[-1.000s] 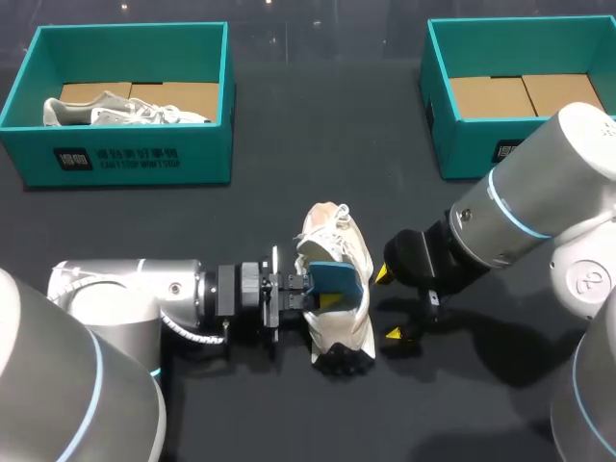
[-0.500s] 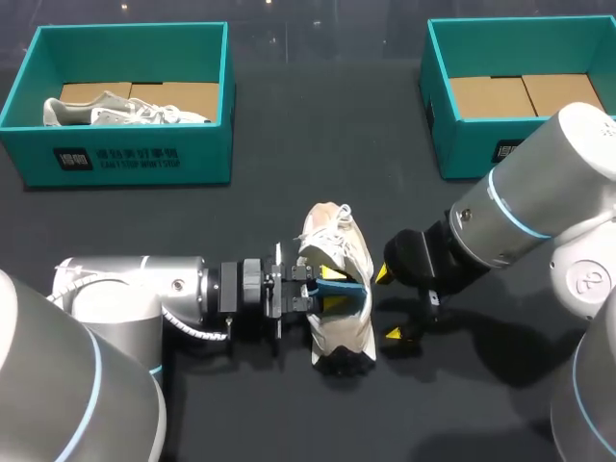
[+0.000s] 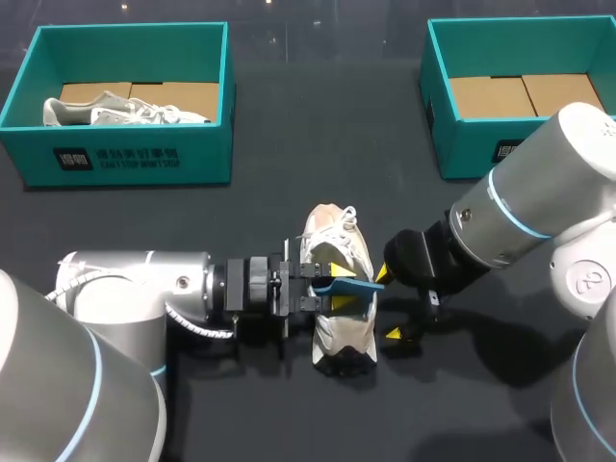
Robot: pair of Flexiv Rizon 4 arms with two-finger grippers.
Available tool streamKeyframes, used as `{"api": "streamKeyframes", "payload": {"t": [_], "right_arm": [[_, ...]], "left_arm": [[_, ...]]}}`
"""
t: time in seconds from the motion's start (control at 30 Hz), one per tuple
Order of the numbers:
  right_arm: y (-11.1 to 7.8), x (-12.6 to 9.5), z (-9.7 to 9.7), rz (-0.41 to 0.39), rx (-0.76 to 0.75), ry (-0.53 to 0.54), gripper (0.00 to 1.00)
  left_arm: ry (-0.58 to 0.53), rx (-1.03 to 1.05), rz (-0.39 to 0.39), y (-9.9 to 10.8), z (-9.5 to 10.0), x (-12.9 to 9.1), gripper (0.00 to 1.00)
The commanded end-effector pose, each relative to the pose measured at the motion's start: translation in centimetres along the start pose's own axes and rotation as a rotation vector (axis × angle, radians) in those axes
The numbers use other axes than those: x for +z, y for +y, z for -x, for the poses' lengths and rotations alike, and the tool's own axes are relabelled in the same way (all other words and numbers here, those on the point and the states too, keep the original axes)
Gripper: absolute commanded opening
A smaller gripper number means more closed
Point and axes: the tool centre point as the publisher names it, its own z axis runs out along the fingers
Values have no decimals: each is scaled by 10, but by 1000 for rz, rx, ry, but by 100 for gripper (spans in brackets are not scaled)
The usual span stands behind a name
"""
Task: Take the shoe out of the shoebox, open the shoe tongue, remove and reinsert the insole, then place the shoe into the shoebox
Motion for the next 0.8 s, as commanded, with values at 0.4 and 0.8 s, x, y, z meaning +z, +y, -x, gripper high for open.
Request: {"api": "streamKeyframes", "payload": {"t": [0.4, 0.8], "right_arm": [[0, 1, -1, -1, 0, -2, 100], [0, 1, -1, -1, 0, -2, 100]], "left_arm": [[17, 22, 142, -32, -2, -7, 17], [72, 83, 217, -25, -10, -11, 0]]}}
